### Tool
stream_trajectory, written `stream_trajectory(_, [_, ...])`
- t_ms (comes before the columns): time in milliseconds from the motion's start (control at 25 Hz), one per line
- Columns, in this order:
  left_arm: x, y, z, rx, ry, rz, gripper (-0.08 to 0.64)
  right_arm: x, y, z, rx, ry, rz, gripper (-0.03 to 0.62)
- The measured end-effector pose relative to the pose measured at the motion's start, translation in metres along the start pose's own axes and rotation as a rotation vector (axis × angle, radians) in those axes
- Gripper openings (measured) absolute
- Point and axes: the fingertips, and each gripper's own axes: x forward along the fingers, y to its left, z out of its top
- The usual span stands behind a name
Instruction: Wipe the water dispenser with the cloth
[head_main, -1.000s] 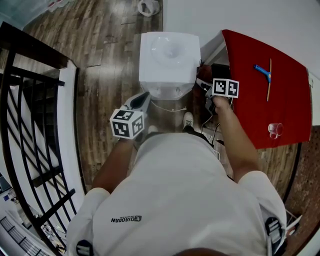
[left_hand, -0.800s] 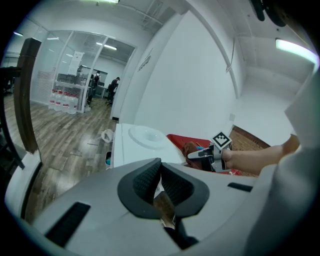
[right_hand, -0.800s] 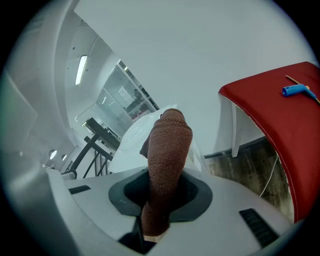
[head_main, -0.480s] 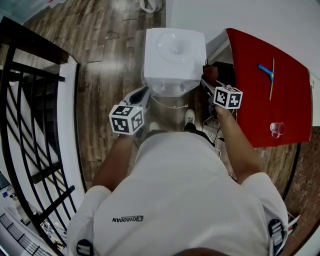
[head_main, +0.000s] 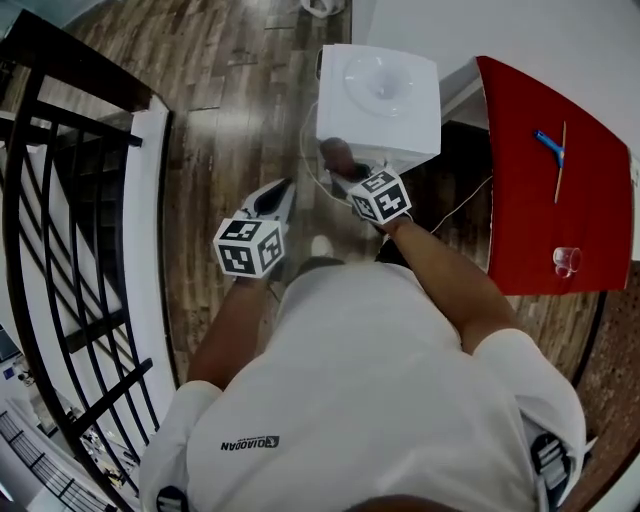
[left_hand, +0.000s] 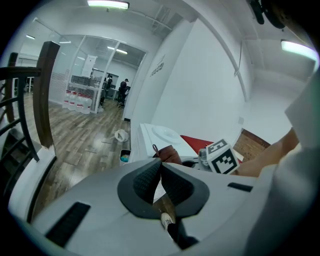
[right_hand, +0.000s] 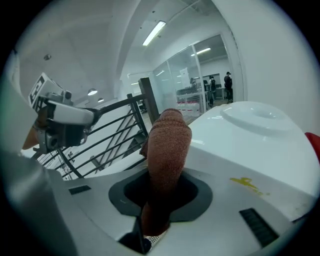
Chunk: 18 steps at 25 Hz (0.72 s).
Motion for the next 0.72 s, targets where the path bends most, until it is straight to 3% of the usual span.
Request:
stream_trajectory(320, [-0.04, 0.03, -0.015, -0.021, 0.005, 0.064, -0.001, 0.047, 0.001, -0.016, 0.046, 0.109, -0.018, 0.086])
stream_trajectory(720, [-0.047, 0.024, -0.005, -0.008, -0.035, 0.053, 0.0, 0.03, -0.045, -0.039, 0.177, 0.155, -0.106, 0.086])
